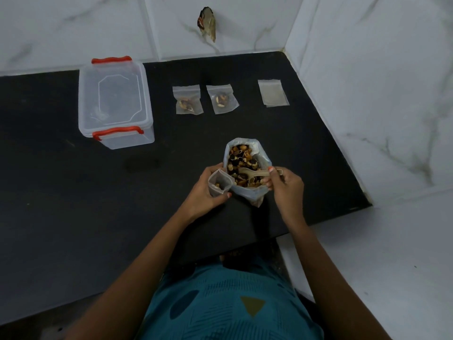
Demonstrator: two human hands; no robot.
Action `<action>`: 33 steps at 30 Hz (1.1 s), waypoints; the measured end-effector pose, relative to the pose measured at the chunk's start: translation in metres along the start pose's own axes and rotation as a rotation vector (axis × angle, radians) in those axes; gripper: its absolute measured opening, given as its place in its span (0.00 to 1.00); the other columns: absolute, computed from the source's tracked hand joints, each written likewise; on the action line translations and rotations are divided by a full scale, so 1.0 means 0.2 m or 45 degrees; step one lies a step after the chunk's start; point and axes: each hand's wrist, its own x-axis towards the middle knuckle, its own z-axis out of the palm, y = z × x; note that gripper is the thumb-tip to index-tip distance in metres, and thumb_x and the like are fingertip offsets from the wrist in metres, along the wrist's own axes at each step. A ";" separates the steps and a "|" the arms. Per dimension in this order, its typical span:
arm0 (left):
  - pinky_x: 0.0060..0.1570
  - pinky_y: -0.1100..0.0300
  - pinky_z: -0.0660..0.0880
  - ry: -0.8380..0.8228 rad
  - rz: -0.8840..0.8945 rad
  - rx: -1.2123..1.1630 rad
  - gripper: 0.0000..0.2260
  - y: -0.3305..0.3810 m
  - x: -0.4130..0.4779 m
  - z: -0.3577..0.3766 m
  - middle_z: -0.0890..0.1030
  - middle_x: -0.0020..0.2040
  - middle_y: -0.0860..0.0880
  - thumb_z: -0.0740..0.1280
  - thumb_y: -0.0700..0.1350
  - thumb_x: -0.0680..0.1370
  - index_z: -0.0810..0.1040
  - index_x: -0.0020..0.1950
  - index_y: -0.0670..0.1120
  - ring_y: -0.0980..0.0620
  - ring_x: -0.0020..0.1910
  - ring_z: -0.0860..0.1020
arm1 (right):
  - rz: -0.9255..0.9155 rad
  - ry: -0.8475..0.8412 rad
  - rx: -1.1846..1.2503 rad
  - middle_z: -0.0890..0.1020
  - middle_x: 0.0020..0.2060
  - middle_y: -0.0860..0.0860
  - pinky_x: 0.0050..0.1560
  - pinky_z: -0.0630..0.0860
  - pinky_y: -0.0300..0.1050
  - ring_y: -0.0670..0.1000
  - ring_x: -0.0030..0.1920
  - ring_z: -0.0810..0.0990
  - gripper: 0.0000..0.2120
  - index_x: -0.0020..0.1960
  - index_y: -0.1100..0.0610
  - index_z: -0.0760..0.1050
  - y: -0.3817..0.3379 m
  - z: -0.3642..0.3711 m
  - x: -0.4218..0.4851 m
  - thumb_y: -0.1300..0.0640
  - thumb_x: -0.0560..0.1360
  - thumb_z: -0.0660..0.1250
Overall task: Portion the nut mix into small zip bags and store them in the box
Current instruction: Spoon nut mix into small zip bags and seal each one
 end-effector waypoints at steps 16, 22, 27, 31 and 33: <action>0.54 0.78 0.67 -0.027 -0.040 0.016 0.27 0.03 -0.01 -0.01 0.66 0.65 0.59 0.69 0.35 0.72 0.63 0.67 0.50 0.72 0.59 0.68 | 0.464 0.019 0.411 0.78 0.31 0.50 0.33 0.72 0.33 0.42 0.30 0.74 0.10 0.40 0.57 0.77 -0.04 0.00 -0.01 0.59 0.78 0.61; 0.50 0.79 0.68 0.024 -0.052 0.021 0.29 0.04 -0.01 -0.02 0.68 0.58 0.65 0.70 0.35 0.72 0.63 0.69 0.47 0.76 0.55 0.69 | 0.477 0.025 0.539 0.78 0.32 0.51 0.37 0.72 0.36 0.43 0.32 0.74 0.09 0.41 0.59 0.77 -0.04 -0.06 -0.01 0.59 0.78 0.62; 0.52 0.76 0.70 0.103 -0.018 0.042 0.29 0.06 -0.01 -0.02 0.69 0.61 0.56 0.71 0.37 0.71 0.63 0.67 0.48 0.63 0.59 0.71 | 0.505 0.029 0.624 0.78 0.32 0.50 0.38 0.72 0.36 0.43 0.33 0.74 0.08 0.42 0.58 0.78 -0.10 -0.12 -0.03 0.59 0.77 0.62; 0.53 0.74 0.70 0.162 0.031 0.052 0.26 0.08 0.00 -0.01 0.70 0.59 0.54 0.72 0.37 0.70 0.64 0.64 0.49 0.57 0.59 0.71 | 0.458 -0.001 0.688 0.78 0.31 0.50 0.38 0.72 0.36 0.43 0.32 0.74 0.09 0.40 0.57 0.78 -0.20 -0.15 -0.06 0.59 0.77 0.62; 0.52 0.74 0.70 0.172 0.055 0.049 0.25 0.10 0.00 0.00 0.71 0.58 0.53 0.72 0.37 0.70 0.65 0.62 0.49 0.56 0.59 0.71 | 0.402 -0.036 0.696 0.78 0.30 0.49 0.37 0.72 0.36 0.43 0.31 0.74 0.09 0.41 0.57 0.78 -0.24 -0.15 -0.08 0.59 0.77 0.62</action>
